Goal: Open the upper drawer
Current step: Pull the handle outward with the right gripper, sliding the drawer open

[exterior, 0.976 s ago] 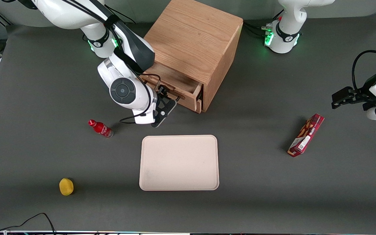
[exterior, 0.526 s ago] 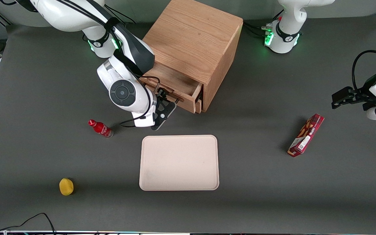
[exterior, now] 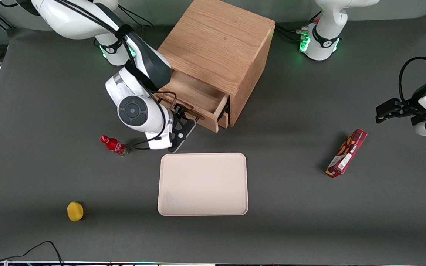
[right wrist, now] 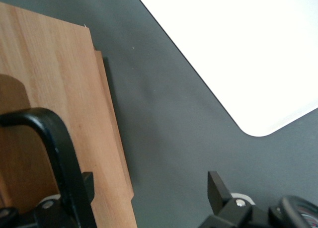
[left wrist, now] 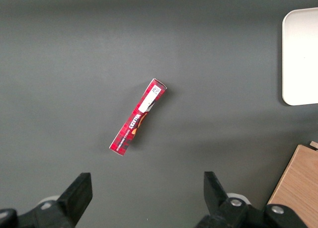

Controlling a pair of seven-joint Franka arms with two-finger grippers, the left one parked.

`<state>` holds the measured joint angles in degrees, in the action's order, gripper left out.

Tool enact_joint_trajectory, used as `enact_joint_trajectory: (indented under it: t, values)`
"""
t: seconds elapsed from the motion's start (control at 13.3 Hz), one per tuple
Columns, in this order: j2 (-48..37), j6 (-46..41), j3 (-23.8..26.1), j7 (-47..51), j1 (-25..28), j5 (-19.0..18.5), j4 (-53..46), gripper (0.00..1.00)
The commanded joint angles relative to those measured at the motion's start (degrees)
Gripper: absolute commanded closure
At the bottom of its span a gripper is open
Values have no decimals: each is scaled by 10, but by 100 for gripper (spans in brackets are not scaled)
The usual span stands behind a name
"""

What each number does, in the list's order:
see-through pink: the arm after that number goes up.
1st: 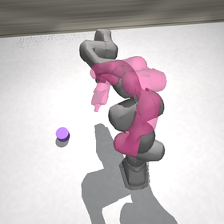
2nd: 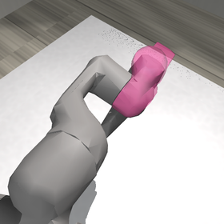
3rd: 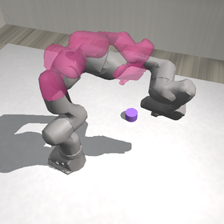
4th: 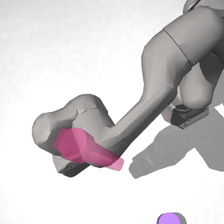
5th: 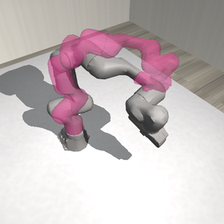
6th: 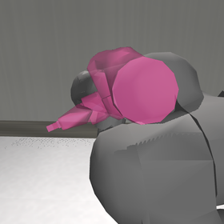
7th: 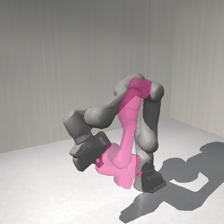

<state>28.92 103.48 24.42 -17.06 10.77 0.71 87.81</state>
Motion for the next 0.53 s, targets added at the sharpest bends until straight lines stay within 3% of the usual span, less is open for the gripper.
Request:
enact_joint_trajectory:
  t: [0.0, 0.45]
  values:
    - [12, 0, -1, -24, -7, -34, -12, 0]
    - [24, -3, -25, -63, -10, -41, -35, 0]
